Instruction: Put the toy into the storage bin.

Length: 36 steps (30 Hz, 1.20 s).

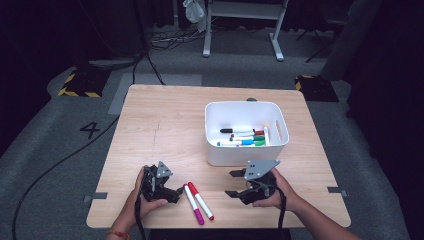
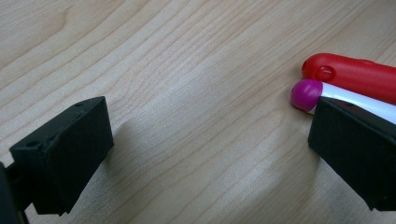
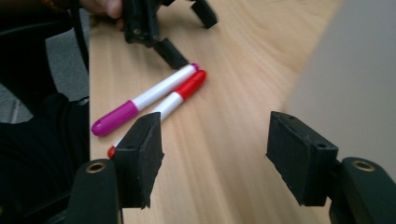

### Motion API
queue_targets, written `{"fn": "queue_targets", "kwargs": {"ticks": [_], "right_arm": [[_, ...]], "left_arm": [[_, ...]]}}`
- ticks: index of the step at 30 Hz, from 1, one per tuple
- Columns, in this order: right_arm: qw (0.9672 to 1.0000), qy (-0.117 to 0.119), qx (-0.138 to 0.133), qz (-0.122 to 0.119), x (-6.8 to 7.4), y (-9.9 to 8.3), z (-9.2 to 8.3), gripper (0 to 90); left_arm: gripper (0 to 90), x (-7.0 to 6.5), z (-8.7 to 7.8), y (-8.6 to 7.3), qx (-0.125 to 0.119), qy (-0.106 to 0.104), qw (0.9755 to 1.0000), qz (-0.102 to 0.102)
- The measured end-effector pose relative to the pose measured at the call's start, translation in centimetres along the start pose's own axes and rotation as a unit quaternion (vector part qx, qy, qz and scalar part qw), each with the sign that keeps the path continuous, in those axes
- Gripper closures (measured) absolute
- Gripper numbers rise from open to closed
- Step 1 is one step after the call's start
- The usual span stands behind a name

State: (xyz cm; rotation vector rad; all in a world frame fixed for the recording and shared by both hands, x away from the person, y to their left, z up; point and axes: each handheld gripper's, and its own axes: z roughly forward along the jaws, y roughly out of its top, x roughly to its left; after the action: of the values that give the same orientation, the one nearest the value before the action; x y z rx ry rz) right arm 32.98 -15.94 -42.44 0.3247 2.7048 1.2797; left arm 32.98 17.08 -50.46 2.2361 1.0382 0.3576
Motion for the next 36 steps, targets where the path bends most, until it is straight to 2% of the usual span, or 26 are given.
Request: {"fn": "queue_targets", "kwargs": {"ticks": [7,10,12,13,15,16,22,23,25,27,29,32,36], "right_arm": [[0.9992,0.036,0.013,-0.011,1.6,0.4,4.4,36.8],[0.9989,0.039,0.018,-0.019,2.0,0.8,6.0,37.0],[0.9988,0.041,0.018,-0.020,2.1,0.9,6.5,37.0],[0.9987,0.043,0.020,-0.019,2.2,1.0,7.4,37.1],[0.9986,0.045,0.021,-0.017,2.2,1.1,7.7,37.0],[0.9985,0.045,0.025,-0.018,2.3,1.1,8.5,37.0],[0.9986,0.038,0.036,-0.012,2.1,0.8,9.6,38.6],[0.9986,0.028,0.044,-0.009,1.8,0.6,9.9,42.3],[0.9988,0.028,0.040,-0.002,1.3,0.4,9.8,47.8],[0.9989,0.013,0.044,0.005,0.7,0.2,9.6,56.5],[0.9985,0.003,0.054,0.004,0.1,-0.2,9.4,59.5],[0.9975,-0.014,0.068,0.012,-0.7,-0.8,9.4,59.6],[0.9971,-0.023,0.062,0.037,-1.9,-1.4,9.3,59.1]], "left_arm": [[0.0,0.0,0.0,0.0,0.000,0.000,1.0000,0.000],[0.0,0.0,0.0,0.0,-0.001,0.000,1.0000,-0.001],[0.0,0.0,0.0,0.0,-0.001,0.000,1.0000,-0.002],[0.0,0.0,0.0,0.0,-0.001,0.000,1.0000,-0.002],[0.0,0.0,0.0,0.0,0.000,0.000,1.0000,0.000],[0.0,0.0,0.0,0.0,0.001,0.000,1.0000,0.001],[0.0,0.0,0.0,0.0,0.000,0.000,1.0000,0.000],[0.0,0.0,0.0,0.0,0.000,0.000,1.0000,0.000],[0.0,0.0,0.0,0.0,0.000,0.000,1.0000,0.000],[0.0,0.0,0.0,0.0,0.000,0.000,1.0000,0.000],[0.0,0.0,0.0,0.0,0.000,0.000,1.0000,0.000],[0.0,0.0,0.0,0.0,0.000,0.000,1.0000,0.000],[0.0,0.0,0.0,0.0,0.000,0.000,1.0000,0.000]]}}
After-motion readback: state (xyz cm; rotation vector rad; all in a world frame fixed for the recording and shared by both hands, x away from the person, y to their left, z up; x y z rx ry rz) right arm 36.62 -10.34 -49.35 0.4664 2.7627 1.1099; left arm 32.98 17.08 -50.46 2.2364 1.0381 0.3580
